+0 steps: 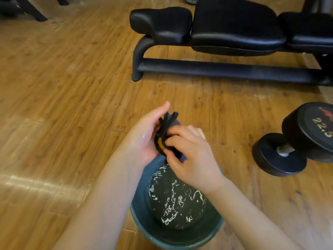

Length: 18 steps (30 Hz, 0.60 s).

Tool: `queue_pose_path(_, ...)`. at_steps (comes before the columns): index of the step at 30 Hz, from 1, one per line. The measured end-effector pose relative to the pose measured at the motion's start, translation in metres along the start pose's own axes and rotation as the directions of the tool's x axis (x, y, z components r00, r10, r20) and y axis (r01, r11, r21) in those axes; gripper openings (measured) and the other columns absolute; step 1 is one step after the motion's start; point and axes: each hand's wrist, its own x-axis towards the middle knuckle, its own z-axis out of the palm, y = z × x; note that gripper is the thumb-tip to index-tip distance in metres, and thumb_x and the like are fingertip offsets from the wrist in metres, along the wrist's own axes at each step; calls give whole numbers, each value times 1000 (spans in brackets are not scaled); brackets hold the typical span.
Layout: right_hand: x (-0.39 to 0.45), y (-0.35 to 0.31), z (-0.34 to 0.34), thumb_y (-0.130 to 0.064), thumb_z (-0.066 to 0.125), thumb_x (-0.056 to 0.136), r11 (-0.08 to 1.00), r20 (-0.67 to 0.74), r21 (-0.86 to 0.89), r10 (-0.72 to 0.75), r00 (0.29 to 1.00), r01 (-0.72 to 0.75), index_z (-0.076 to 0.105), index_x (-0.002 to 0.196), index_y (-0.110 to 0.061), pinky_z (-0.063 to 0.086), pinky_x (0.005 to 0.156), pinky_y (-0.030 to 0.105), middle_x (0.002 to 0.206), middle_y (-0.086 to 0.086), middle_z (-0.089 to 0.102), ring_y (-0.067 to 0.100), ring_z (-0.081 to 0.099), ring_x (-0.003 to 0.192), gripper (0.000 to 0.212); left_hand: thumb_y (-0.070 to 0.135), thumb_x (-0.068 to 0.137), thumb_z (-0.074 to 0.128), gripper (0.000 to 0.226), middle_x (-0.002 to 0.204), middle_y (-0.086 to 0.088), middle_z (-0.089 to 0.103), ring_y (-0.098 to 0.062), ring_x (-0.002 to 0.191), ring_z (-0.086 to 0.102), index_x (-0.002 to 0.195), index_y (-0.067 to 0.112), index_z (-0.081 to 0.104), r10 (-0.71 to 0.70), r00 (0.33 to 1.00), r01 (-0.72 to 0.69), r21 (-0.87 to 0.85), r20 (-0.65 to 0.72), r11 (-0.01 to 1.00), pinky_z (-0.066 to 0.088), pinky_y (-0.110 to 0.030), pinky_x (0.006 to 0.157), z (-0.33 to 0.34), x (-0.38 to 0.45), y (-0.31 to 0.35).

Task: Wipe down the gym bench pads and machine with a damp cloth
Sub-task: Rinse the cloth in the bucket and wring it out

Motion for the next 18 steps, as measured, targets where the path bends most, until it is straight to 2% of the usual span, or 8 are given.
queue_pose_path(2,1,0,-3,-15,64,77,998,84,-21,-53,995,55,69,84,-9,36,78,29,97,-1,66,17,53,91,11,11,89,54,17,57,-1,55,-11,50,54,73,9,53,104,994,-100,88,-43,991,45,-17,48,-2,3,-1)
queue_pose_path(4,0,-1,-5,-18,58,81,993,79,112,-36,996,27,71,82,-4,42,77,25,93,3,68,17,59,87,19,-7,88,45,22,63,-6,59,-12,52,57,75,7,54,214,974,-200,153,-79,968,47,-17,50,-7,6,1)
queue_pose_path(7,6,14,-13,-17,61,81,870,-62,432,293,954,-239,71,78,-13,46,79,14,91,-1,67,2,62,88,12,-11,86,41,27,85,-15,68,-22,73,67,97,2,62,269,959,-281,153,90,947,55,-28,65,-17,4,10)
queue_pose_path(9,10,31,-19,-17,67,78,751,-38,544,468,883,-374,67,85,-24,46,80,13,104,-3,62,-4,58,94,9,-10,79,47,33,92,-14,70,-24,81,67,107,2,61,270,936,-308,155,225,939,55,-30,69,-22,-1,15)
queue_pose_path(12,12,52,-18,-26,72,71,687,184,507,503,844,-520,47,120,-48,41,97,22,134,-16,44,-3,43,124,59,-7,62,41,45,85,-7,71,-17,77,67,99,6,64,300,907,-364,193,296,911,53,-23,65,-29,-1,17)
queue_pose_path(14,10,59,-11,-29,80,64,721,347,407,446,825,-561,28,126,-62,31,107,25,139,-23,38,1,35,133,87,-8,55,37,49,81,-5,70,-15,74,65,94,7,64,333,904,-397,232,269,888,50,-23,63,-33,1,17)
queue_pose_path(16,10,64,-9,-14,83,65,747,437,319,430,790,-583,41,118,-55,33,101,18,121,-23,52,-6,46,118,80,-9,53,34,53,81,-5,70,-14,72,65,93,7,64,353,894,-419,237,277,877,48,-21,60,-35,-2,20)
queue_pose_path(18,14,67,-16,0,81,66,691,479,322,471,741,-647,61,94,-35,43,78,12,88,-21,63,-14,56,81,49,-11,52,31,54,78,-4,69,-12,66,65,89,8,66,367,891,-428,223,269,876,47,-17,55,-38,-5,25)
